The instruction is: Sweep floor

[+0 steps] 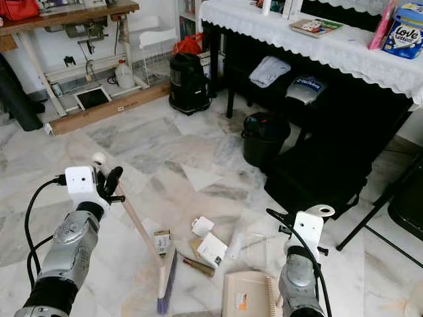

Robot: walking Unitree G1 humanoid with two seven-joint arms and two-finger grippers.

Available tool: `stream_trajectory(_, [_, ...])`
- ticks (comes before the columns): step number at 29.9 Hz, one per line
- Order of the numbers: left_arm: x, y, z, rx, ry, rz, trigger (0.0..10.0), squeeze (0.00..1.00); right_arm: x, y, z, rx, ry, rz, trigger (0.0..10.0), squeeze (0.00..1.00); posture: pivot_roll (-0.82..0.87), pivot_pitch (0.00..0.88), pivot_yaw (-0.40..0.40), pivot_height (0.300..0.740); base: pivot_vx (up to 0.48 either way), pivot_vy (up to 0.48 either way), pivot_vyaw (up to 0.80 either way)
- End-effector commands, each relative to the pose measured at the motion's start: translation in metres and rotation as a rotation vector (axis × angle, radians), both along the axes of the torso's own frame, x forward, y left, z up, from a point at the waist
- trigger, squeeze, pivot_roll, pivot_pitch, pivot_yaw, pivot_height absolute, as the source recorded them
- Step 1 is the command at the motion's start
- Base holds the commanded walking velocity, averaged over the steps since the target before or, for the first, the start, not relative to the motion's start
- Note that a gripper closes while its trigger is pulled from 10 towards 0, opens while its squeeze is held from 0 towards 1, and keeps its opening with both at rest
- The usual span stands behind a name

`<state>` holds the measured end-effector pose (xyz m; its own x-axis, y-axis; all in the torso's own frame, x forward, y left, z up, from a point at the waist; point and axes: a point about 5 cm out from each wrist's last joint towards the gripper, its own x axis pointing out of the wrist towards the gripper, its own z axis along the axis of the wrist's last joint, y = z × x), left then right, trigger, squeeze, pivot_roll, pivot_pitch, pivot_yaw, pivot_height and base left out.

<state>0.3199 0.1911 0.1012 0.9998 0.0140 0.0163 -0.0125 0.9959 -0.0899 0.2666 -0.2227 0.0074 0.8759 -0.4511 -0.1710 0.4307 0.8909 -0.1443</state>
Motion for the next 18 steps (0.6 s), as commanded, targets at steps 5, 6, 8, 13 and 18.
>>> stream_trajectory(5, [0.006,-0.002,0.002,0.014,-0.031,-0.006,10.0,0.00,-0.003,-0.003,-0.003,-0.015,0.019,0.002,10.0,0.00,-0.02,0.000,-0.020,0.740,0.000,0.000,0.00])
stream_trajectory(6, [0.006,-0.003,-0.001,0.017,-0.024,-0.013,10.0,0.00,-0.003,-0.002,-0.003,-0.015,0.020,0.003,10.0,0.00,-0.02,0.000,-0.020,0.740,0.000,0.000,0.00])
stream_trajectory(8, [0.008,-0.006,-0.005,0.024,-0.012,-0.022,10.0,0.00,-0.004,-0.003,-0.003,-0.015,0.021,0.004,10.0,0.00,-0.03,0.000,-0.020,0.740,0.000,0.000,0.00])
stream_trajectory(13, [0.010,-0.011,-0.011,0.006,0.003,-0.002,10.0,0.00,-0.004,-0.004,-0.003,-0.017,0.020,0.001,10.0,0.00,-0.04,0.000,-0.020,0.740,0.000,0.000,0.00])
stream_trajectory(18, [0.010,-0.014,-0.012,0.007,0.003,-0.002,10.0,0.00,-0.004,-0.005,-0.003,-0.019,0.019,0.001,10.0,0.00,-0.03,0.000,-0.023,0.740,0.000,0.000,0.00])
